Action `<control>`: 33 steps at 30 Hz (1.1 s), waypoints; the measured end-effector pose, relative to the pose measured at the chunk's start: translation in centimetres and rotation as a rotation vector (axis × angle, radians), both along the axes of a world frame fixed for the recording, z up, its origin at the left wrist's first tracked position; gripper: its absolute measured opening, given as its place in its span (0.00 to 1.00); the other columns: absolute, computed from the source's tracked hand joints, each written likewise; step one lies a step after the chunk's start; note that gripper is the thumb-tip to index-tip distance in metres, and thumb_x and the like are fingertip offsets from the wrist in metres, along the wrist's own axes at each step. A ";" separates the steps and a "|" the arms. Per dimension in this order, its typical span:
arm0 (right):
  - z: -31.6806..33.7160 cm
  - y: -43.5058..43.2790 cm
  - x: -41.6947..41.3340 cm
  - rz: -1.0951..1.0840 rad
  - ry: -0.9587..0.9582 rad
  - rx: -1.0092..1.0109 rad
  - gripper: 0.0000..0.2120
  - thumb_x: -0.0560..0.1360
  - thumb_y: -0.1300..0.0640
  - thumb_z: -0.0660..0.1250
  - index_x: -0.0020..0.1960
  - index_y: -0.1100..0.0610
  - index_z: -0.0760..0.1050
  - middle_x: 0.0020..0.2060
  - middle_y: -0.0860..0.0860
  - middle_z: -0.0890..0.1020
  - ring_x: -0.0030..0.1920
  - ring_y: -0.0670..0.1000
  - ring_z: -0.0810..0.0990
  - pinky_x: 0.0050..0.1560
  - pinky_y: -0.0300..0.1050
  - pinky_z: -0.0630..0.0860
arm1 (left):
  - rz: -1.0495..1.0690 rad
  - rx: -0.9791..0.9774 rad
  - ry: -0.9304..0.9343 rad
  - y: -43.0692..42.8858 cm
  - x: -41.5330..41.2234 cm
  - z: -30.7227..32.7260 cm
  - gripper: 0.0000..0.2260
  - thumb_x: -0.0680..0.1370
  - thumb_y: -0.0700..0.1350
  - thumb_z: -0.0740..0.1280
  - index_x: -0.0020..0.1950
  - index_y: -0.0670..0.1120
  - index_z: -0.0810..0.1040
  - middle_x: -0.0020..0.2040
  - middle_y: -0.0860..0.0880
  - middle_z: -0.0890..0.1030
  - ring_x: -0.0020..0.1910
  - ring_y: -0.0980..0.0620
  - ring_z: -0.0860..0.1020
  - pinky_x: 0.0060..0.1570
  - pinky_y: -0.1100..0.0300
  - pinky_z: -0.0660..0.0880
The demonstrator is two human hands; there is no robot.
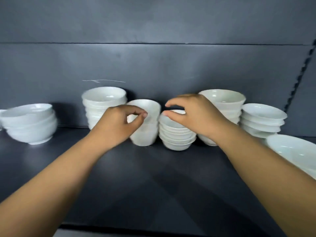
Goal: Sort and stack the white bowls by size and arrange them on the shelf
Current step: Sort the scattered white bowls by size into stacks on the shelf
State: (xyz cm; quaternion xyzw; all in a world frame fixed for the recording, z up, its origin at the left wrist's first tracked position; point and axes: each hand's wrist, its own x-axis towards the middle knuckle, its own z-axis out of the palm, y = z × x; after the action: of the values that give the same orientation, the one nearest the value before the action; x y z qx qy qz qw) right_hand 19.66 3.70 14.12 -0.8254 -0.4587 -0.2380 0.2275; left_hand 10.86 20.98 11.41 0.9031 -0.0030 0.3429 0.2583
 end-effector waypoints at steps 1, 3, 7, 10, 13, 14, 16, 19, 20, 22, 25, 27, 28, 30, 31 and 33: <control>-0.3 2.0 -1.2 0.022 0.001 -0.015 0.16 0.74 0.47 0.65 0.56 0.55 0.79 0.53 0.51 0.82 0.55 0.53 0.77 0.55 0.48 0.71 | 0.035 0.022 0.023 1.8 -2.0 -0.4 0.05 0.76 0.44 0.67 0.46 0.48 0.83 0.41 0.62 0.79 0.37 0.65 0.77 0.38 0.76 0.66; -0.9 6.7 -4.0 0.071 -0.002 -0.062 0.16 0.75 0.46 0.64 0.57 0.54 0.78 0.55 0.51 0.81 0.57 0.53 0.76 0.56 0.48 0.71 | 0.108 0.029 0.066 5.7 -6.7 -0.8 0.07 0.76 0.49 0.66 0.45 0.49 0.83 0.38 0.64 0.80 0.38 0.67 0.76 0.39 0.79 0.66; -2.9 15.7 -10.1 0.172 -0.020 -0.170 0.17 0.77 0.44 0.59 0.56 0.54 0.77 0.53 0.49 0.80 0.57 0.52 0.74 0.53 0.46 0.71 | 0.238 0.039 0.133 12.9 -15.8 -1.5 0.08 0.75 0.48 0.66 0.44 0.46 0.83 0.36 0.64 0.79 0.39 0.68 0.75 0.40 0.78 0.66; -4.5 21.7 -14.0 0.241 0.024 -0.190 0.16 0.77 0.43 0.58 0.53 0.54 0.77 0.47 0.48 0.79 0.51 0.51 0.74 0.49 0.45 0.71 | 0.389 0.078 0.108 18.3 -22.4 -2.5 0.13 0.73 0.53 0.65 0.44 0.45 0.84 0.38 0.56 0.82 0.40 0.60 0.75 0.39 0.78 0.65; -5.8 27.5 -17.4 0.315 0.072 -0.232 0.15 0.76 0.43 0.59 0.45 0.54 0.76 0.42 0.48 0.78 0.45 0.51 0.73 0.43 0.45 0.71 | 0.552 0.083 0.144 23.0 -28.2 -3.6 0.10 0.74 0.47 0.68 0.43 0.42 0.84 0.40 0.48 0.84 0.44 0.57 0.73 0.38 0.77 0.64; -6.2 29.1 -18.2 0.338 0.093 -0.253 0.14 0.76 0.44 0.59 0.43 0.53 0.74 0.40 0.48 0.76 0.43 0.50 0.71 0.41 0.44 0.68 | 0.582 0.095 0.160 24.1 -29.6 -4.0 0.13 0.73 0.50 0.66 0.41 0.42 0.84 0.39 0.47 0.84 0.43 0.56 0.74 0.38 0.74 0.64; -6.7 32.6 -19.7 0.379 0.124 -0.299 0.13 0.77 0.44 0.59 0.46 0.52 0.75 0.39 0.47 0.73 0.43 0.49 0.69 0.41 0.43 0.65 | 0.616 0.075 0.186 26.7 -32.5 -4.9 0.16 0.71 0.53 0.64 0.41 0.43 0.84 0.39 0.50 0.84 0.39 0.54 0.77 0.36 0.71 0.65; -7.5 37.4 -21.0 0.421 0.163 -0.327 0.13 0.77 0.44 0.59 0.46 0.52 0.75 0.41 0.47 0.75 0.45 0.50 0.72 0.43 0.44 0.68 | 0.747 -0.013 0.278 30.1 -35.4 -6.1 0.07 0.76 0.43 0.67 0.49 0.45 0.83 0.44 0.48 0.84 0.36 0.50 0.80 0.34 0.62 0.68; -7.8 39.1 -21.3 0.430 0.196 -0.331 0.13 0.76 0.45 0.59 0.47 0.53 0.76 0.43 0.48 0.76 0.47 0.51 0.73 0.46 0.45 0.70 | 0.782 -0.028 0.286 31.2 -36.1 -6.6 0.07 0.76 0.41 0.66 0.50 0.46 0.83 0.44 0.49 0.84 0.34 0.53 0.80 0.33 0.63 0.68; -8.5 42.2 -21.4 0.426 0.278 -0.322 0.14 0.76 0.46 0.61 0.53 0.54 0.77 0.49 0.49 0.79 0.52 0.52 0.76 0.51 0.45 0.72 | 0.819 -0.061 0.281 33.3 -37.0 -7.5 0.08 0.77 0.41 0.65 0.52 0.46 0.83 0.44 0.50 0.82 0.34 0.55 0.77 0.33 0.66 0.67; -9.6 46.7 -20.7 0.414 0.443 -0.237 0.14 0.76 0.48 0.63 0.56 0.55 0.77 0.54 0.50 0.80 0.56 0.51 0.76 0.56 0.45 0.73 | 0.860 -0.119 0.271 36.7 -37.2 -8.4 0.08 0.77 0.44 0.65 0.52 0.47 0.82 0.45 0.47 0.83 0.39 0.46 0.80 0.34 0.63 0.68; -10.3 50.1 -19.5 0.366 0.561 -0.155 0.17 0.75 0.49 0.64 0.60 0.56 0.75 0.58 0.51 0.79 0.59 0.51 0.76 0.58 0.44 0.71 | 0.863 -0.147 0.281 39.4 -36.5 -8.8 0.08 0.78 0.46 0.64 0.51 0.48 0.82 0.45 0.49 0.83 0.42 0.45 0.81 0.33 0.65 0.69; -10.8 51.8 -18.7 0.338 0.606 -0.121 0.19 0.75 0.49 0.65 0.63 0.56 0.73 0.60 0.51 0.77 0.60 0.51 0.75 0.58 0.42 0.69 | 0.860 -0.162 0.273 40.8 -36.0 -8.9 0.08 0.78 0.47 0.64 0.51 0.48 0.82 0.43 0.51 0.82 0.42 0.47 0.80 0.34 0.64 0.69; -11.6 55.1 -17.0 0.284 0.675 -0.041 0.22 0.75 0.49 0.65 0.66 0.57 0.69 0.63 0.53 0.75 0.63 0.52 0.72 0.58 0.42 0.67 | 0.849 -0.199 0.226 43.5 -34.6 -9.0 0.07 0.77 0.45 0.65 0.48 0.46 0.82 0.37 0.53 0.79 0.38 0.53 0.77 0.35 0.67 0.66; -11.9 56.6 -16.1 0.251 0.702 0.018 0.23 0.74 0.48 0.66 0.65 0.58 0.69 0.63 0.54 0.74 0.63 0.53 0.72 0.56 0.43 0.67 | 0.836 -0.235 0.198 44.9 -33.8 -8.9 0.07 0.77 0.45 0.65 0.46 0.45 0.82 0.35 0.52 0.79 0.37 0.53 0.76 0.34 0.70 0.66; -12.5 59.2 -14.3 0.189 0.774 0.125 0.24 0.73 0.49 0.67 0.63 0.60 0.68 0.62 0.54 0.74 0.62 0.55 0.72 0.52 0.42 0.66 | 0.802 -0.330 0.169 48.0 -31.9 -8.9 0.07 0.77 0.44 0.65 0.45 0.45 0.82 0.38 0.45 0.81 0.41 0.49 0.77 0.36 0.73 0.66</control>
State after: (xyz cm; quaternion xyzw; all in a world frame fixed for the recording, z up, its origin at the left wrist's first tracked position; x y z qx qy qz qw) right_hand 5.37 62.85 1.66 -0.7926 -0.3976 0.0851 0.4543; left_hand -21.04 68.99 2.53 0.8043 0.4239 0.3368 0.2449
